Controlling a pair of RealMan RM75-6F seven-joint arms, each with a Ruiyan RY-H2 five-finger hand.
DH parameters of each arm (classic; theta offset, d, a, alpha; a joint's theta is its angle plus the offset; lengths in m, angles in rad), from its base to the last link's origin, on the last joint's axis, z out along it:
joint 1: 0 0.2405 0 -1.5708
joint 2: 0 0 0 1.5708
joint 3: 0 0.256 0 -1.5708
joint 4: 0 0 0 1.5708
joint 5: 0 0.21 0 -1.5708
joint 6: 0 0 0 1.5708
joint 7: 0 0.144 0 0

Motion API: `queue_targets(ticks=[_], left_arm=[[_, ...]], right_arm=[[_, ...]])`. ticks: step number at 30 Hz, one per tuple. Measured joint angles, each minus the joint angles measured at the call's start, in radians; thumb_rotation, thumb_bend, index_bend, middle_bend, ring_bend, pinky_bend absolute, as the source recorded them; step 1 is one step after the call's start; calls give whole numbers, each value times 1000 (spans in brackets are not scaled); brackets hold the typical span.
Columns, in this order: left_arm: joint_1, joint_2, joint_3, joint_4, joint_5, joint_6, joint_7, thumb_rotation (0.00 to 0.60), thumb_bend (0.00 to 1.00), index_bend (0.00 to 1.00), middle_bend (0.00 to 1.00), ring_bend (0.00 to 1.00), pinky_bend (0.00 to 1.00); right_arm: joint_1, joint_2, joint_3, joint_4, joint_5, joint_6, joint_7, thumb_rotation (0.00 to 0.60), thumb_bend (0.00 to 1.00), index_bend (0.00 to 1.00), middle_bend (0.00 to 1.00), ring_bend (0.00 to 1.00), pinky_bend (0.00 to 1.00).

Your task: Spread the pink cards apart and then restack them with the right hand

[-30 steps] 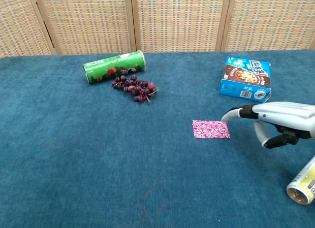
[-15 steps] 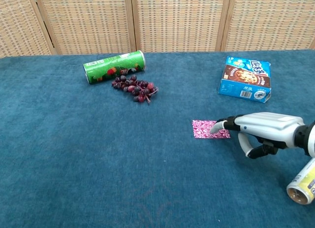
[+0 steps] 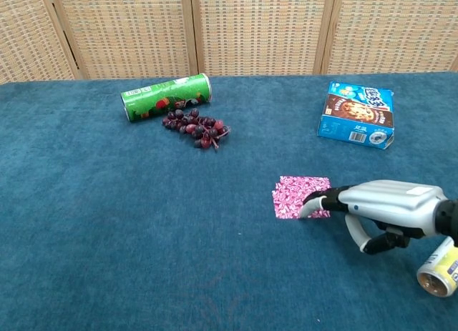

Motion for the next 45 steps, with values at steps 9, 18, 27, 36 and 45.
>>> queue_targets(ticks=[9,18,27,36,45], left_arm=[[0,-1,0,-1,-1,1,1,600,47,0,0,0,0],[0,-1,0,1,-1,1,0,600,47,0,0,0,0],[0,-1,-1,0,-3,0,2,600,46,0,0,0,0],[0,-2,-1,-1,-4,0,4,600,47,0,0,0,0],[0,-2,-1,0,-3,1,4,600,46,0,0,0,0]], right_arm=[[-1,43,-60,-94,-67,8,-15,600,1000,128,88,0,73],[-3,68,-21,-119,-117,108,-8,600,1000,128,88,0,73],[13,6,11,18,-41,82,-58,600,1000,128,88,0,73],[19,-41,-5,73,-43,79,-106,600,1000,128,88,0,73],[16,-64,2,136,17,67,-152,600,1000,128,86,0,73]])
